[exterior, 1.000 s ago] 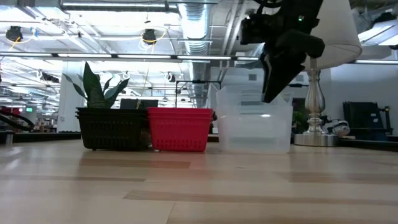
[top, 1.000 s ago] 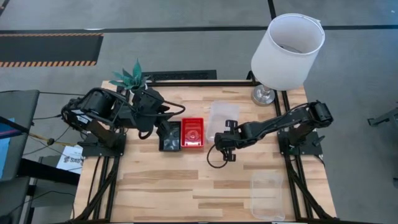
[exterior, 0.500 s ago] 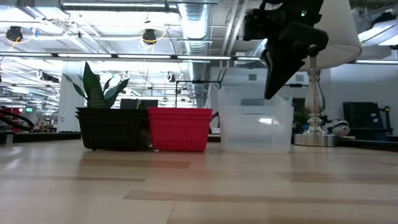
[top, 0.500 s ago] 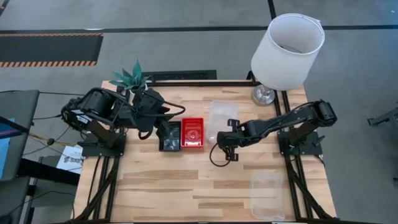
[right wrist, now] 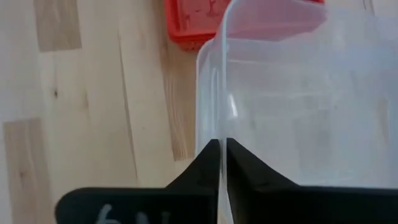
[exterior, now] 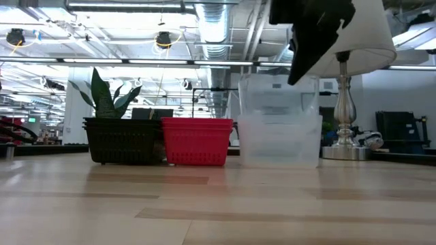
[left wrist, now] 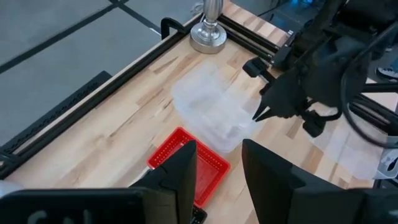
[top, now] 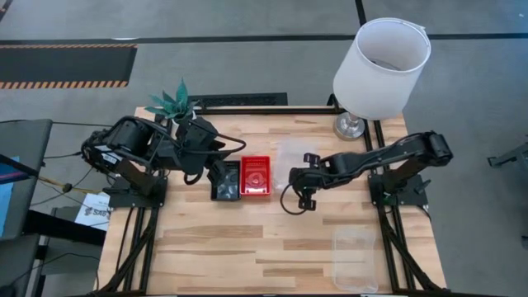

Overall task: Stack baskets by color
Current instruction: Stack the left transparent bin on top of the top transparent bin, then stack the transparent bin on top of the top transparent bin

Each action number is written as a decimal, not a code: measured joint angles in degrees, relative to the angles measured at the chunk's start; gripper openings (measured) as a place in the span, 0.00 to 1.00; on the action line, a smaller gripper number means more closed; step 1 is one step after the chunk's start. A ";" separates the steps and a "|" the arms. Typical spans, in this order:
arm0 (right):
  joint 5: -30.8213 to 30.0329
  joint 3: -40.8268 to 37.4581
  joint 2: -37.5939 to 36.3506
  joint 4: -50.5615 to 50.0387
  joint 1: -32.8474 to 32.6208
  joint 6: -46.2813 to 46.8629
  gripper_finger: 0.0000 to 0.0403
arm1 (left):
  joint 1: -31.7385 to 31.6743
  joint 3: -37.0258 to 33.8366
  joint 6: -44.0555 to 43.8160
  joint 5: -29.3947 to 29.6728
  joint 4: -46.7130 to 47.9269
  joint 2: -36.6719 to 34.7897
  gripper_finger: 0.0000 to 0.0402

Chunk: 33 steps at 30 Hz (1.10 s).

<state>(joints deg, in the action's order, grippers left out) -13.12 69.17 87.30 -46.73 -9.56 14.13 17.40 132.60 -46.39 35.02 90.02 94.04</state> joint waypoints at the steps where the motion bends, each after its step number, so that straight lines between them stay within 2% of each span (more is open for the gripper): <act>1: -0.04 0.00 0.24 0.11 0.00 0.00 0.09 | -0.01 0.00 -0.01 0.05 0.00 0.00 0.28; 7: 0.03 0.01 2.38 0.17 0.04 0.75 0.16 | -0.01 0.00 -0.66 0.45 0.00 0.02 0.28; 10: 1.12 -0.06 2.64 -0.66 0.40 2.17 0.23 | -0.02 0.00 -1.14 0.85 -0.03 0.23 0.28; 15: 1.27 3.93 0.46 -6.29 1.02 5.32 0.43 | -0.64 -0.73 -0.94 1.44 -1.32 1.33 0.28; 19: 1.33 6.72 -3.36 -12.52 -1.10 13.53 0.59 | -1.41 -3.45 2.41 -0.21 -3.88 2.12 0.28; 22: 3.82 6.58 -7.11 -17.43 -5.00 22.46 0.64 | -1.85 -5.57 4.90 -0.52 -5.00 2.58 0.28; 27: 5.99 4.53 -10.43 -24.54 -16.71 41.58 0.64 | -2.69 -8.19 11.05 -4.81 -9.45 2.85 0.28; 33: 7.48 3.13 -7.57 -24.82 -32.26 60.92 0.64 | -2.76 -9.07 15.25 -7.06 -11.59 2.75 0.28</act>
<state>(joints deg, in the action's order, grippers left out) -5.65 72.29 79.73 -71.54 -41.82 75.05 14.63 123.52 -31.14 27.96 78.43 96.79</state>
